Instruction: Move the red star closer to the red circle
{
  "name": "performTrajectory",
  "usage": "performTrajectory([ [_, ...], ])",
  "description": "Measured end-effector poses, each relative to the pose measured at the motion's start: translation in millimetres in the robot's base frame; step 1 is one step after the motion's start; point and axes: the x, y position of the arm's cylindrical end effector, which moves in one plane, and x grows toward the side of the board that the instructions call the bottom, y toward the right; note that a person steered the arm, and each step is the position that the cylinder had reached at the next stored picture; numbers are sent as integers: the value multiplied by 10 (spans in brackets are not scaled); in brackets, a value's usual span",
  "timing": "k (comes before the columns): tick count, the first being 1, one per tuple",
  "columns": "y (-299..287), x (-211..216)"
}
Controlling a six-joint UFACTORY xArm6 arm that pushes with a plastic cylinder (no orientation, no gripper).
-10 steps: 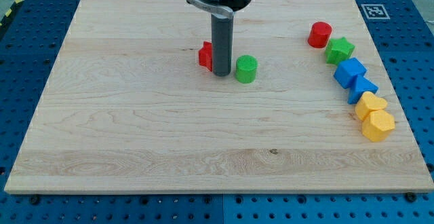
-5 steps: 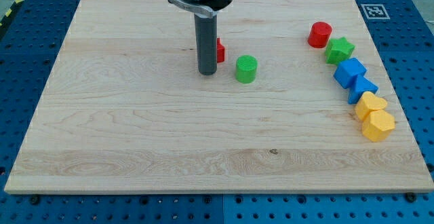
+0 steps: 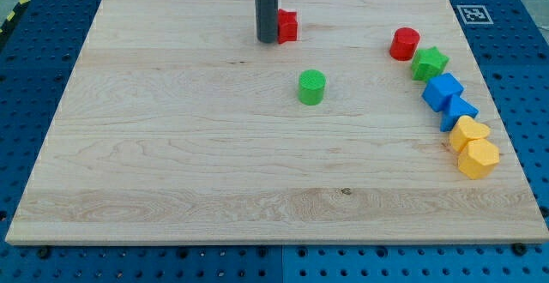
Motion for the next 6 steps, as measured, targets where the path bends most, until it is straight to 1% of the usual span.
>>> performTrajectory([
  [1,108,-394],
  [2,334,-676],
  [3,397,-700],
  [4,204,-702],
  [5,-86,-557],
  [6,-16,-412],
])
